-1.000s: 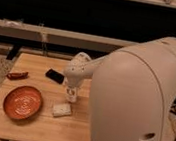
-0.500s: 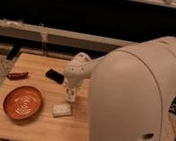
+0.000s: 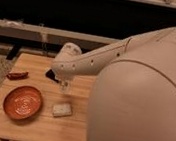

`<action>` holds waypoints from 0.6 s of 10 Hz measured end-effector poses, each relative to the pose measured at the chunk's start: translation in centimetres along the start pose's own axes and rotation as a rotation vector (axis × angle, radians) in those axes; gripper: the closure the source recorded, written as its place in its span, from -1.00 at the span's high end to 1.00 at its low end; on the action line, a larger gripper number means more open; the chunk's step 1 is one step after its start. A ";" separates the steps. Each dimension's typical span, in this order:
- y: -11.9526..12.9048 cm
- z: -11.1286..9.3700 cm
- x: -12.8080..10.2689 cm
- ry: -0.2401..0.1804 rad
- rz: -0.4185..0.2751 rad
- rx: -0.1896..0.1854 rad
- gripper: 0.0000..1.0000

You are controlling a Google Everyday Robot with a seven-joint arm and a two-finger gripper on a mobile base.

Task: Place the bottle in the ceramic bowl

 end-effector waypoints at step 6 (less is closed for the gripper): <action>11.2 -2.1 0.5 0.028 -0.179 -0.146 -1.00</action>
